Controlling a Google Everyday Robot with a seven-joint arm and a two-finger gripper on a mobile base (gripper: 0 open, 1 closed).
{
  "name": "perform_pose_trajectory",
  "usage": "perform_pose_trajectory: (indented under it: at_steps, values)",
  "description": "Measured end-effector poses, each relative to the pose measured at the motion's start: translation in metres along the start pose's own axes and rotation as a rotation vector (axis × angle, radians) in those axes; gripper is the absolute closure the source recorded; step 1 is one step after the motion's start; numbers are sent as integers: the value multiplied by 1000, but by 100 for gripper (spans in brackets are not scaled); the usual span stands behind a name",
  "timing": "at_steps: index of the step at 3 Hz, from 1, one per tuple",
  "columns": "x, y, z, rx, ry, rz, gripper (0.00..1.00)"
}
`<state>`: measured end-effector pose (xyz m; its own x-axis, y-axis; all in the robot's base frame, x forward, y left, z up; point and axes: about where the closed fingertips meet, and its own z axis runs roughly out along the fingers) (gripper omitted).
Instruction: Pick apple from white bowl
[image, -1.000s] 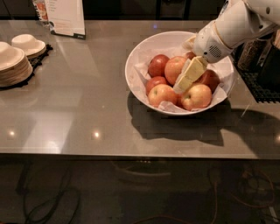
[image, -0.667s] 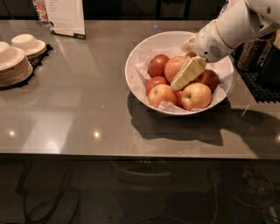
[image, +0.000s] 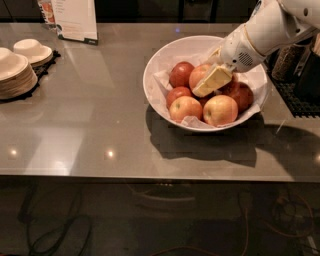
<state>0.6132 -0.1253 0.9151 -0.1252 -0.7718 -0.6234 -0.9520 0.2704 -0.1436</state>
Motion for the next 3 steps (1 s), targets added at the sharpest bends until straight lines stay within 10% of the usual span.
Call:
perform_pose_trajectory:
  at_steps: [2, 3]
  values:
    - [0, 0, 0, 0, 0, 0, 100]
    - [-13, 0, -7, -26, 6, -9, 100]
